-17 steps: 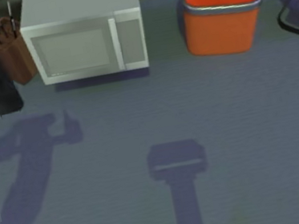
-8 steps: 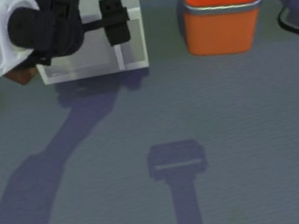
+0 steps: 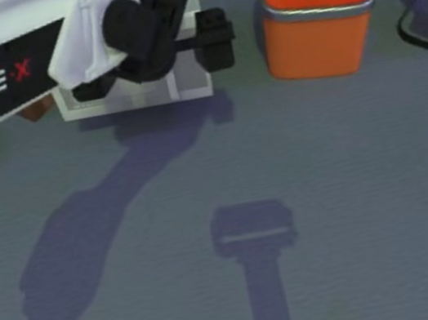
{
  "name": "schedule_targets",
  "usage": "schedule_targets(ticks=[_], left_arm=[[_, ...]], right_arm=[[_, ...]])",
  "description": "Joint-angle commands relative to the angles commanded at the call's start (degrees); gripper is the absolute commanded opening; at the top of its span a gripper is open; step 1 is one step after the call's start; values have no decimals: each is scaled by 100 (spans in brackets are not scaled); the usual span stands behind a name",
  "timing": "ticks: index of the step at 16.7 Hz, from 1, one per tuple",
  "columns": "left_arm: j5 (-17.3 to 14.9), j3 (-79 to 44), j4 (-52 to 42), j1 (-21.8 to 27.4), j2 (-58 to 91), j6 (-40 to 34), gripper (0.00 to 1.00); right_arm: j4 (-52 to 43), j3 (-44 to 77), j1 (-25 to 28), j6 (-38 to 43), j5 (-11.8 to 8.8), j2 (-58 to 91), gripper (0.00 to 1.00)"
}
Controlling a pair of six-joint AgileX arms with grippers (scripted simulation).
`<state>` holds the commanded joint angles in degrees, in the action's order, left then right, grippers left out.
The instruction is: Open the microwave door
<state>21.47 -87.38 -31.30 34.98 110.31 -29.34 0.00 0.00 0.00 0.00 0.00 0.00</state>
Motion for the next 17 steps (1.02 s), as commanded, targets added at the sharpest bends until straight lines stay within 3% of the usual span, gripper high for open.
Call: schedule_targets(ticks=[15, 17], left_arm=[[-239, -431, 939, -373, 1256, 332, 100], [-239, -431, 939, -373, 1256, 332, 85]], right_arm=[[0, 0, 0, 0, 0, 0, 100], [0, 0, 0, 0, 0, 0, 100]])
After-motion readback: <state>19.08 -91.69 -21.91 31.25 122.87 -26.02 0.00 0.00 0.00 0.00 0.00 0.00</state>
